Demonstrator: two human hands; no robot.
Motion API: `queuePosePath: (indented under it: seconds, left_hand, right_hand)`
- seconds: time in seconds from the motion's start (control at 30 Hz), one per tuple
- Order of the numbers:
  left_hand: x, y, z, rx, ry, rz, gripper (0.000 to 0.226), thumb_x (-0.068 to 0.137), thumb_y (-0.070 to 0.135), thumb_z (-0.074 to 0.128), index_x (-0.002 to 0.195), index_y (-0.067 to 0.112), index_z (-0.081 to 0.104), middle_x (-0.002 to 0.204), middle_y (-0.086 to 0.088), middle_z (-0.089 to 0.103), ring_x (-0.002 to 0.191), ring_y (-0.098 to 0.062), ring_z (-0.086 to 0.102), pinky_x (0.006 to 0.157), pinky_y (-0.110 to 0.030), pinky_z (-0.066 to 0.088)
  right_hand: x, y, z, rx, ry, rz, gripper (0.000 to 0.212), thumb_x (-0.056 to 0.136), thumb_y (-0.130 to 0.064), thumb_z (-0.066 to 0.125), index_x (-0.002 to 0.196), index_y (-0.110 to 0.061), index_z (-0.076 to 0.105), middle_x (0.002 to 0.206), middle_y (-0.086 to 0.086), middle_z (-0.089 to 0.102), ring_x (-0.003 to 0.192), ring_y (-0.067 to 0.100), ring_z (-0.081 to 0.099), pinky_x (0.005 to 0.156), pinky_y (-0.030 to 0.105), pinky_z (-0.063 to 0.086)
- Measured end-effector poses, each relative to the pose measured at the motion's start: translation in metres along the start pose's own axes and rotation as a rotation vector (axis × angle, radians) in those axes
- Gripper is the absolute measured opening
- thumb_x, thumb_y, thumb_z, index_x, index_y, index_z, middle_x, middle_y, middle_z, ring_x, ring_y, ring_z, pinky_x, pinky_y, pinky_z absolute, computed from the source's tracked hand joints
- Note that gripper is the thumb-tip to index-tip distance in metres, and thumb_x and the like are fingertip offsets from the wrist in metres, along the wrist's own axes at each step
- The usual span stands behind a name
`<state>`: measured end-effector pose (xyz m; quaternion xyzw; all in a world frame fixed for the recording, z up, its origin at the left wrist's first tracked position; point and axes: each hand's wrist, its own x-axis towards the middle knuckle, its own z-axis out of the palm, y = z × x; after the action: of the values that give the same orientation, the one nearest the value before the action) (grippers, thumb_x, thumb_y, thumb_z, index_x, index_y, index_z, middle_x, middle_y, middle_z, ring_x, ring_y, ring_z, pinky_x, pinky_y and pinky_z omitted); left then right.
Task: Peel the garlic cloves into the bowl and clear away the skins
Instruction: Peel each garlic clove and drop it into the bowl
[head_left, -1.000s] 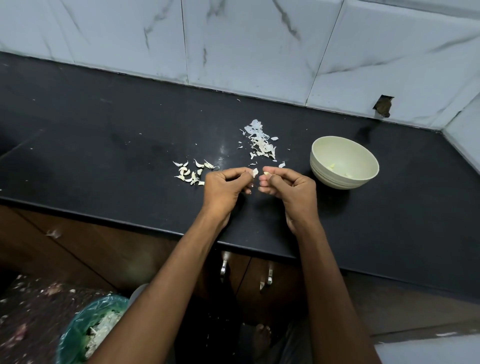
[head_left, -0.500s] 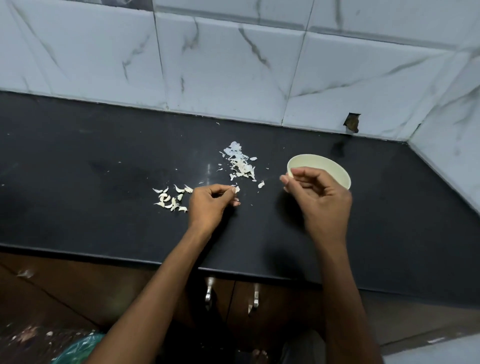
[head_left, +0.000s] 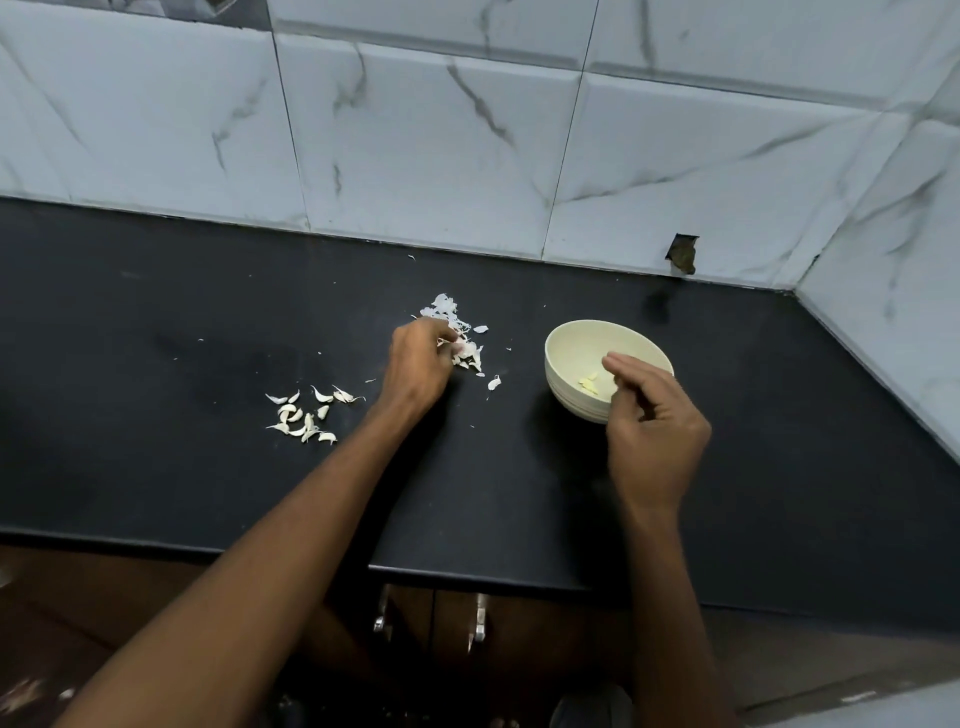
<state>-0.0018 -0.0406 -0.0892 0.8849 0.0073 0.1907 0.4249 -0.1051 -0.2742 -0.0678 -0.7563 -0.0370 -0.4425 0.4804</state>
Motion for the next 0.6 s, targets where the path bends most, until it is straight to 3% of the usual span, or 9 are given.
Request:
queuePosePath:
  seconds: [0.1,0.2,0.27,0.33,0.37,0.43,0.5,0.6]
  left_hand:
    - [0.002,-0.002,0.001,0.074,0.085,0.058,0.004,0.084,0.02,0.084,0.086,0.018,0.081,0.092,0.001,0.062,0.095,-0.018,0.055,0.094,-0.044,0.043]
    - [-0.002,-0.003,-0.003,-0.027,0.098,0.088,0.004,0.083,0.012,0.081,0.083,0.015,0.08,0.082,-0.001,0.07,0.08,-0.021,0.067,0.085,-0.043,0.053]
    - [-0.005,-0.007,-0.005,-0.011,0.041,0.07,0.039,0.079,-0.005,0.06,0.104,0.017,0.081,0.108,-0.003,0.078,0.104,-0.026,0.069,0.102,-0.038,0.041]
    - [-0.007,-0.009,-0.005,0.073,-0.05,0.041,0.072,0.073,-0.013,0.046,0.128,0.025,0.073,0.144,0.0,0.063,0.132,-0.022,0.054,0.103,-0.03,0.023]
    - [-0.008,-0.01,-0.005,0.119,-0.062,0.051,0.074,0.075,-0.014,0.047,0.131,0.027,0.072,0.15,0.0,0.057,0.137,-0.022,0.048,0.102,-0.033,0.021]
    - [-0.01,-0.015,-0.008,0.158,-0.029,0.085,0.051,0.086,-0.007,0.061,0.122,0.026,0.077,0.141,0.0,0.062,0.132,-0.026,0.046,0.096,-0.036,0.022]
    - [-0.014,-0.019,-0.016,0.119,0.051,0.102,0.026,0.091,0.005,0.071,0.106,0.023,0.082,0.113,0.001,0.065,0.115,-0.025,0.052,0.085,-0.034,0.019]
    - [-0.021,-0.022,-0.029,0.019,0.094,0.086,0.03,0.094,0.004,0.069,0.117,0.022,0.079,0.098,0.004,0.071,0.104,-0.022,0.063,0.086,-0.033,0.022]
  right_hand:
    - [-0.028,-0.006,0.016,0.007,0.027,-0.07,0.035,0.083,0.021,0.06,0.095,-0.004,0.081,0.1,0.003,0.078,0.099,0.015,0.074,0.095,0.033,0.057]
    - [-0.049,-0.007,0.03,-0.045,-0.098,-0.152,0.033,0.081,0.019,0.062,0.093,-0.006,0.08,0.101,0.003,0.078,0.097,0.017,0.074,0.094,0.031,0.056]
    - [-0.052,-0.004,0.036,-0.067,-0.18,-0.195,0.031,0.081,0.017,0.062,0.092,-0.007,0.08,0.1,0.003,0.077,0.096,0.017,0.073,0.089,0.032,0.058]
    - [-0.051,0.0,0.037,-0.086,-0.223,-0.195,0.03,0.08,0.014,0.061,0.09,-0.008,0.079,0.098,0.002,0.077,0.093,0.017,0.073,0.086,0.035,0.058]
    - [-0.051,0.001,0.037,-0.097,-0.236,-0.195,0.03,0.08,0.013,0.061,0.089,-0.008,0.079,0.098,0.002,0.077,0.093,0.018,0.073,0.085,0.036,0.058]
    - [-0.051,-0.001,0.036,-0.118,-0.267,-0.204,0.03,0.08,0.013,0.062,0.089,-0.009,0.079,0.097,0.002,0.077,0.091,0.018,0.073,0.084,0.036,0.058]
    - [-0.053,-0.004,0.035,-0.137,-0.296,-0.213,0.029,0.08,0.011,0.062,0.089,-0.01,0.079,0.097,0.002,0.077,0.089,0.019,0.072,0.082,0.036,0.059]
    - [-0.052,-0.004,0.036,-0.177,-0.325,-0.223,0.029,0.08,0.011,0.063,0.09,-0.01,0.079,0.095,0.002,0.076,0.087,0.02,0.072,0.08,0.038,0.059]
